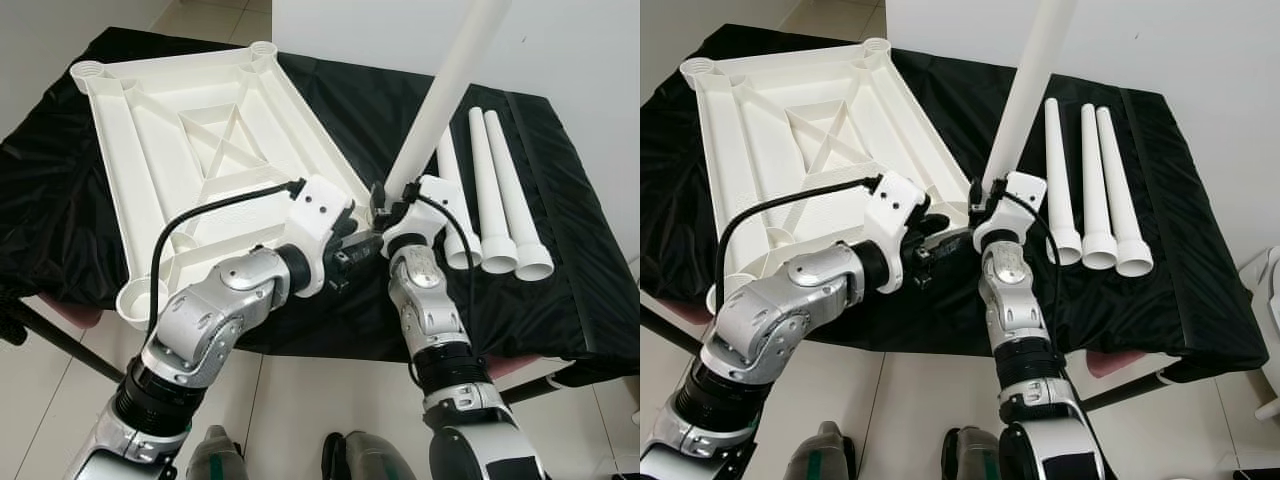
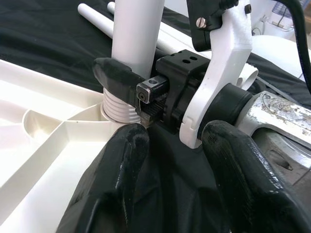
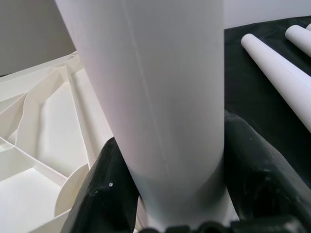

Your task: Building children table

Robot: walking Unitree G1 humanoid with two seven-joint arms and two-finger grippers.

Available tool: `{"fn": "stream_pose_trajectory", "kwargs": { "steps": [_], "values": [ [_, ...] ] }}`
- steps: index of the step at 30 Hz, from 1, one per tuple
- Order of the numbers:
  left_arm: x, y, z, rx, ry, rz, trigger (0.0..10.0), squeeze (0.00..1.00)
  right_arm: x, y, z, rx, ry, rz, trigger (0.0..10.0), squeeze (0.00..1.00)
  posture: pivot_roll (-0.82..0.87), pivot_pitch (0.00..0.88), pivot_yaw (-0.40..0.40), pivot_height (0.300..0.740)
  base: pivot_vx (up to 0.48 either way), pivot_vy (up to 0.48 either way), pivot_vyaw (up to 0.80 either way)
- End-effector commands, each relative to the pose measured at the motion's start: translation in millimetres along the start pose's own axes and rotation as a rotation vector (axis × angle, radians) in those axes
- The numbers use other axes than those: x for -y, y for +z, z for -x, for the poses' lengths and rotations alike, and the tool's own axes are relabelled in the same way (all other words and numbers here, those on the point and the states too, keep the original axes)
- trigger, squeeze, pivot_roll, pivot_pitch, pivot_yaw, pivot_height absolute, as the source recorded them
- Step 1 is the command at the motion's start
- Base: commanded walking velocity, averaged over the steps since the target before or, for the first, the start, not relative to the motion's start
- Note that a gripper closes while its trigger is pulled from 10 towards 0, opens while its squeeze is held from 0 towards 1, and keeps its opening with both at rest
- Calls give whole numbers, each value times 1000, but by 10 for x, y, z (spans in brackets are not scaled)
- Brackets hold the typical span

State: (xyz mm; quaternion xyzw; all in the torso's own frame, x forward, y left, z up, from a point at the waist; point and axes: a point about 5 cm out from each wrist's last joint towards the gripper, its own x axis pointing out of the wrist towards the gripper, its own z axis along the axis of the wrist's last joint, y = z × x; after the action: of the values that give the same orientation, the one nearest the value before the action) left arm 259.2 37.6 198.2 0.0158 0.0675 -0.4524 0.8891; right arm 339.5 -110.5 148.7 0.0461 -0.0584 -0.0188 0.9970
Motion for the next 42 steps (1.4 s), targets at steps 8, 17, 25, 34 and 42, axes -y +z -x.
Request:
{"fn": "stream_pose_trajectory", "kwargs": {
  "steps": [8,17,25,34,42],
  "values": [
    [71,7,-6,1,-70,-14,10000,0,112,4,31,5,49,27,10000,1000,28,31,-74,740,0,0,0],
    [75,-21,-35,-4,-66,-13,10000,0,107,32,-59,-28,344,14,10000,961,24,19,-84,740,0,0,0],
    [68,-33,-37,-12,-58,-28,10000,0,223,39,-182,-72,497,31,10000,0,32,12,-86,740,0,0,0],
    [55,-30,-29,-13,-58,-40,10000,0,467,-4,-303,-112,583,53,10000,0,30,15,-74,740,0,0,0],
    [50,-18,-31,-12,-60,-42,10000,0,526,-49,-319,-133,594,64,3882,0,30,20,-67,740,0,0,0]
  ]
}}
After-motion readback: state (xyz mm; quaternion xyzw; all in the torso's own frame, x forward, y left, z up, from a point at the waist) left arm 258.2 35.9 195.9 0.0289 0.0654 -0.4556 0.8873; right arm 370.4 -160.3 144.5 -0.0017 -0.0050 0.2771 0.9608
